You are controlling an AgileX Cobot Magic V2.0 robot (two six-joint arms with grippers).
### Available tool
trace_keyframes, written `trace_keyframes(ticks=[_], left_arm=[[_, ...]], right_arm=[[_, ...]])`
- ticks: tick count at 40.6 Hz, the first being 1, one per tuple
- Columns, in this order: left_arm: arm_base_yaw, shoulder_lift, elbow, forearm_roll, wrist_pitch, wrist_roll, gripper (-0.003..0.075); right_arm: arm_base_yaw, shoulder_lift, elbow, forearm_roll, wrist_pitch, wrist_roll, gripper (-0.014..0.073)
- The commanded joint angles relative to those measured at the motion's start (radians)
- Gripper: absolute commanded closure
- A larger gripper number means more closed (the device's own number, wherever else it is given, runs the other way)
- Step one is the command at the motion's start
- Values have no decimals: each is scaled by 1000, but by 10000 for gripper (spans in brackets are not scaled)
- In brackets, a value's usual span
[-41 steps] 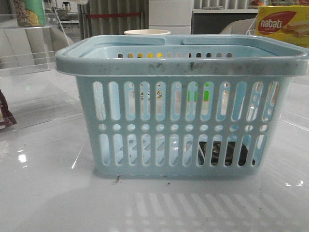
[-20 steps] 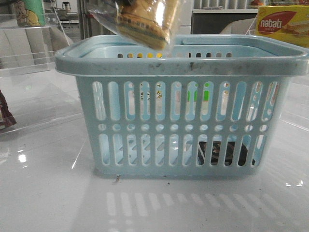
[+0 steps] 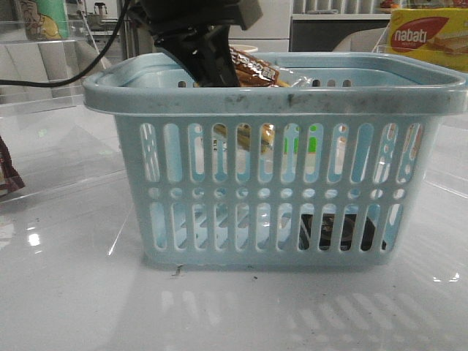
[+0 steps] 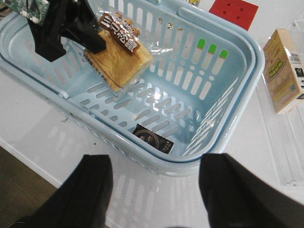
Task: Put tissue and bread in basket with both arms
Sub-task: 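Lower the bread bun into the basket and open the left gripper, then raise the left gripper up out of the basket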
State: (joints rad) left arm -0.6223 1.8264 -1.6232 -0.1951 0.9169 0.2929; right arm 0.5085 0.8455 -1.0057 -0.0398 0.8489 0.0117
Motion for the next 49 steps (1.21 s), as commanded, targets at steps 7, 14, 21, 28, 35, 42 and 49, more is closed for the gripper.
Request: trace_keyframes(ticks=[7,14,21,28,35,42,49], left_arm=[[-7,-23,-34,-18,-54,0,629],[-7,-24,-34,-18,-54,0,629],[-7,-24,-34,-18,-56,0,614],[-7,-24,-34,-18,-62,0,477],[-7,-24,-34,-18,-64,0,310],[-7,-24,-34,-18,-64,0,301],[-5,-24,-38,-14,-66,0,302]], right_arm=[[-1,-7,-24,-4,-60,-12,85],[-1,-7,-24,-4,-60,-12,85],[-1,-7,-24,-4,-60,-12,85],[-1,-7,-24,-4,-60,-12,85],[-1,-7,-24,-4,-60,-12,85],[-1,-7,-24,-4,-60,-12,85],[-1,-7,-24,-4,-60,-12,85]])
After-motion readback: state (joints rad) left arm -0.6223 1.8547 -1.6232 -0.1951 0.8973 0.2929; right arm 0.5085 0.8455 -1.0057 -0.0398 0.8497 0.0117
